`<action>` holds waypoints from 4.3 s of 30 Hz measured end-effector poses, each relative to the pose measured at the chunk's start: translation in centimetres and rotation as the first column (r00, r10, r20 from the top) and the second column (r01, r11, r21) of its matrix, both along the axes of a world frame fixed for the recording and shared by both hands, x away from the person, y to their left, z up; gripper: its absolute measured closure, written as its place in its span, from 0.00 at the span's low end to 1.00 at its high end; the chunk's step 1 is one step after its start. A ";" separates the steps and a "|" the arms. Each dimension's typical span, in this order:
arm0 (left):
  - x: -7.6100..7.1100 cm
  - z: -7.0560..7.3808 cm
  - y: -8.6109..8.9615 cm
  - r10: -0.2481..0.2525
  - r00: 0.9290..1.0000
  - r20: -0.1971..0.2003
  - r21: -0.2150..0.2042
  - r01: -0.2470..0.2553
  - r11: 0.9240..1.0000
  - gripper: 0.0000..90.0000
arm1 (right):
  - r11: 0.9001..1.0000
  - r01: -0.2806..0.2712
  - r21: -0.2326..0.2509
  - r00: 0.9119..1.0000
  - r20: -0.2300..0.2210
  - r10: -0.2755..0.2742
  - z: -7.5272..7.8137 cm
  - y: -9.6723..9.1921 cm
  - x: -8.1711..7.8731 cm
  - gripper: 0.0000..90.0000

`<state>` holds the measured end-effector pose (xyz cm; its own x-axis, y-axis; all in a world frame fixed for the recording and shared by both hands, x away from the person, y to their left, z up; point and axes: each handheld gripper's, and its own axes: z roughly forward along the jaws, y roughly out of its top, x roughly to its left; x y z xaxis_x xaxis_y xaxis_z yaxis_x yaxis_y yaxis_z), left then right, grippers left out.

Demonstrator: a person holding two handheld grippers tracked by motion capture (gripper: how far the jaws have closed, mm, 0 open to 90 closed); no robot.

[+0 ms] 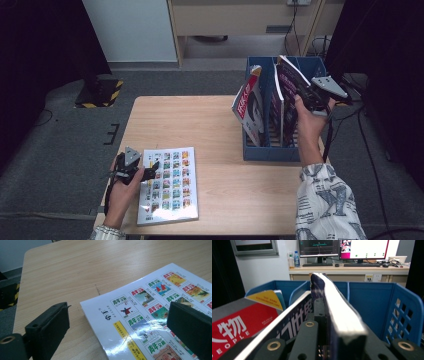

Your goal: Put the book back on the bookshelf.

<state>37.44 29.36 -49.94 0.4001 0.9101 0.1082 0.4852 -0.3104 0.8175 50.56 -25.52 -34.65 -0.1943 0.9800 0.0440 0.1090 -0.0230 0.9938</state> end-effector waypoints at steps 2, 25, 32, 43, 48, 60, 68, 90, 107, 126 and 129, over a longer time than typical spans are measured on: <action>0.0 0.0 0.0 -0.002 1.000 0.002 0.000 0.002 1.000 0.05 | 1.000 0.006 -0.009 1.000 -0.002 -0.006 -0.3 0.1 0.1 0.93; 0.0 0.0 -0.1 -0.010 1.000 0.005 0.000 0.010 1.000 0.05 | 0.999 0.029 -0.012 1.000 -0.011 -0.029 -2.4 0.2 0.3 0.93; 0.0 0.1 -0.1 -0.011 1.000 0.011 -0.004 0.011 1.000 0.05 | 0.999 0.037 -0.009 0.999 -0.004 -0.037 -2.9 0.2 0.4 0.92; -0.1 0.3 -0.1 -0.016 1.000 0.021 -0.006 0.016 1.000 0.05 | 0.998 -0.007 -0.059 1.000 -0.026 0.006 -2.9 1.0 -0.5 0.92; -0.1 0.3 -0.1 -0.018 1.000 0.024 -0.008 0.019 1.000 0.05 | 0.997 -0.029 -0.077 0.999 -0.040 0.026 -3.0 1.2 -1.1 0.91; -0.2 0.4 -0.1 -0.014 0.999 0.030 -0.013 0.014 1.000 0.05 | 0.997 -0.070 -0.027 0.996 -0.062 0.069 -3.3 0.9 -1.4 0.85; -0.2 0.4 -0.1 -0.016 0.999 0.029 -0.013 0.016 1.000 0.05 | 0.996 -0.083 -0.021 0.993 -0.081 0.081 -3.4 0.5 -0.9 0.88; -0.1 0.5 0.0 -0.015 0.999 0.037 -0.015 0.015 1.000 0.05 | 0.994 0.099 -0.044 0.995 -0.012 -0.099 -3.2 0.3 -0.1 0.93; -0.2 0.5 -0.1 -0.019 0.999 0.035 -0.014 0.019 1.000 0.05 | 0.997 0.045 -0.058 0.999 -0.008 -0.046 -3.9 1.5 -0.6 0.89; -0.2 0.4 0.0 -0.009 1.000 0.030 -0.012 0.009 1.000 0.05 | 0.999 -0.008 -0.045 0.999 -0.033 0.007 -4.3 1.4 -2.1 0.49; -0.2 0.3 0.1 -0.004 1.000 0.029 -0.011 0.004 1.000 0.05 | 0.999 -0.031 -0.044 0.999 -0.037 0.029 -4.4 1.5 -2.2 0.47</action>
